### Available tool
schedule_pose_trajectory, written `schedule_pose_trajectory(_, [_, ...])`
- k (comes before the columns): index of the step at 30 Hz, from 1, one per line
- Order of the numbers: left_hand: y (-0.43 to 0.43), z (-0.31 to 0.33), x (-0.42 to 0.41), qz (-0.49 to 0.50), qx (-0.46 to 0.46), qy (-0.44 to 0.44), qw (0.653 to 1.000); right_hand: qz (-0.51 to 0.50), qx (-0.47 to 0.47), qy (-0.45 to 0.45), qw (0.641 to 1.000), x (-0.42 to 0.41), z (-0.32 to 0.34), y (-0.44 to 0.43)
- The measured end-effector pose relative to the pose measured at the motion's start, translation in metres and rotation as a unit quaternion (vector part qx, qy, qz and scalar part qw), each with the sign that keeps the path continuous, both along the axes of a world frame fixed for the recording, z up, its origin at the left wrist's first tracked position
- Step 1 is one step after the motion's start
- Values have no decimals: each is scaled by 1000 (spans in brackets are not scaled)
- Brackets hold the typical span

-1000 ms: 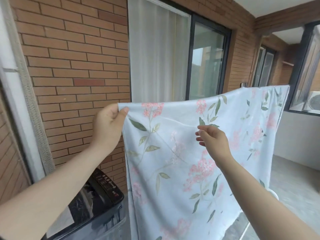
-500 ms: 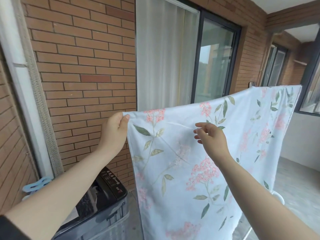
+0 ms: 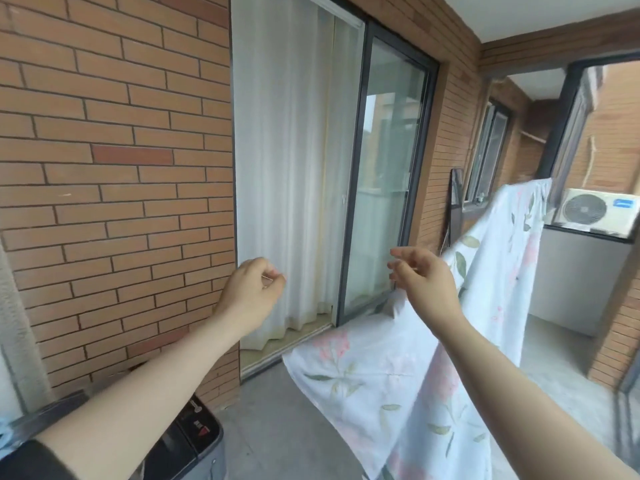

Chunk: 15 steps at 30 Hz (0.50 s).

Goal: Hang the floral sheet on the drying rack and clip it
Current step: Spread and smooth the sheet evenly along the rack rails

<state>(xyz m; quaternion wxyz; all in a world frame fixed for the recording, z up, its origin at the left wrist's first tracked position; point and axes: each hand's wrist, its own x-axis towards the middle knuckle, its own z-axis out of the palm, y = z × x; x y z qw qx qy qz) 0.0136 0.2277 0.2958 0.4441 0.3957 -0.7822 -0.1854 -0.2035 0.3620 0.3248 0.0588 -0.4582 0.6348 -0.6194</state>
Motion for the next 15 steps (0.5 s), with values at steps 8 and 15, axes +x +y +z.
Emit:
schedule_pose_trajectory(8, [-65,7,-70,-182,28,4,983,-126,-14,47,991,-34,20,-43])
schedule_pose_trajectory(15, [-95,19,-171,-293,20,-5,956,-203,-10,112,973,-87,46,-57])
